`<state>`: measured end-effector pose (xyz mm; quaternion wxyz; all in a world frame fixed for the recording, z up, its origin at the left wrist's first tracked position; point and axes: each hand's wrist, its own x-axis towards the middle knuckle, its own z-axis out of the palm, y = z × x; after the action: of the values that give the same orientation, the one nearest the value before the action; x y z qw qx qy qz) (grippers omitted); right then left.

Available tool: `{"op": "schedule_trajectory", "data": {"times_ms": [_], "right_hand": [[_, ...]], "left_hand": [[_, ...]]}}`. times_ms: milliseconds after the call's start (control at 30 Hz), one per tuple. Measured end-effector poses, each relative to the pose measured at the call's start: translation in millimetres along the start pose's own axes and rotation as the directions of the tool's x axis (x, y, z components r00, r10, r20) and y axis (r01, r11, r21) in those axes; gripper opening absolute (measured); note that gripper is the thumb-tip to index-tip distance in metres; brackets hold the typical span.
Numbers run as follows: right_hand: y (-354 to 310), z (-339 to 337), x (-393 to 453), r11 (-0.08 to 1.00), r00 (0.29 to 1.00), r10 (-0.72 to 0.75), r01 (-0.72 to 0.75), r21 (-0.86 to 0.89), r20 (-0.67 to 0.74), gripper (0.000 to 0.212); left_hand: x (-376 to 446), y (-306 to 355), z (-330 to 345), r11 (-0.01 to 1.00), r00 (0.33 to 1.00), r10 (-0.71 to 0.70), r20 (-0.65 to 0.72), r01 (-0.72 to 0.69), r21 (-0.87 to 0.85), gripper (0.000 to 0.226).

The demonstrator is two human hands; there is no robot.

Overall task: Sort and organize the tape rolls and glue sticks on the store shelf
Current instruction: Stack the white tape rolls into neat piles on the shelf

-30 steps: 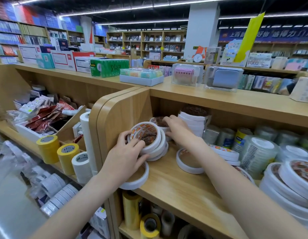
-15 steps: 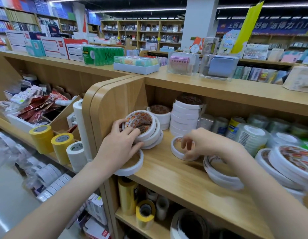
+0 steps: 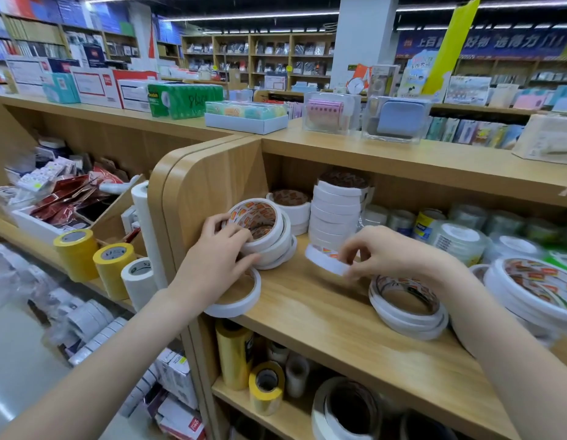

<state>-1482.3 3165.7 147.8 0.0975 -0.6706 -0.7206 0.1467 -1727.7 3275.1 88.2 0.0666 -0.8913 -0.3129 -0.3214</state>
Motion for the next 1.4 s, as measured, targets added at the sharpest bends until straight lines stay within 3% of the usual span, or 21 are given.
{"op": "schedule_trajectory", "data": {"times_ms": [100,233,333,467,567,733,867,1000,1067,1133,1233,1300,1400], "right_hand": [[-2,-1,4,0.999,1.000,0.005,-0.005,-0.033,-0.003,0.008],[-20,-9,21,0.985,0.950,-0.115,0.148,0.094,-0.292,0.034],[-37,-7,44,0.964,0.934,-0.232,0.258,0.063,-0.272,0.048],[-43,1,71,0.969,0.929,-0.244,0.244,-0.037,-0.278,0.025],[-41,0,78,0.966,0.901,-0.238,0.258,0.006,-0.363,0.015],[-40,-3,95,0.988,0.800,-0.145,0.151,-0.038,-0.582,0.015],[-41,15,117,0.978,0.811,-0.130,0.011,-0.207,-0.570,0.014],[-36,17,128,0.989,0.824,0.065,-0.130,-0.075,-0.563,0.024],[-37,13,122,0.997,0.811,0.052,-0.073,-0.012,-0.583,0.033],[-40,7,106,0.999,0.812,-0.050,0.049,-0.017,-0.581,0.035],[-40,2,75,0.978,0.905,-0.199,0.206,-0.022,-0.377,0.038],[-39,7,64,0.974,0.940,-0.228,0.222,-0.051,-0.253,0.034],[-38,19,63,0.971,0.921,-0.239,0.220,-0.094,-0.307,0.022]], "left_hand": [[8,0,-2,0.988,0.998,-0.065,0.008,0.066,-0.140,0.020],[20,3,-6,0.963,0.994,-0.107,-0.030,0.097,-0.251,0.024],[26,6,-7,0.945,0.987,-0.144,-0.077,0.114,-0.306,0.029],[22,7,-10,0.936,0.975,-0.169,-0.146,0.112,-0.335,0.033],[6,3,-10,0.956,0.973,-0.144,-0.181,0.089,-0.278,0.034],[-7,-8,8,0.985,0.999,-0.022,-0.041,0.015,-0.169,0.026],[-3,-11,10,0.981,1.000,-0.028,-0.011,0.025,-0.190,0.012],[-4,-15,10,0.979,1.000,-0.008,0.020,0.012,-0.204,0.017],[-3,-15,11,0.980,0.999,-0.011,0.031,0.017,-0.197,0.017],[0,-13,11,0.982,0.999,-0.031,0.017,0.034,-0.188,0.019],[8,-5,9,0.977,0.996,-0.087,-0.017,0.082,-0.196,0.029],[13,-2,7,0.970,0.993,-0.120,-0.023,0.112,-0.218,0.034],[13,0,5,0.965,0.992,-0.126,-0.019,0.118,-0.234,0.043]]}}
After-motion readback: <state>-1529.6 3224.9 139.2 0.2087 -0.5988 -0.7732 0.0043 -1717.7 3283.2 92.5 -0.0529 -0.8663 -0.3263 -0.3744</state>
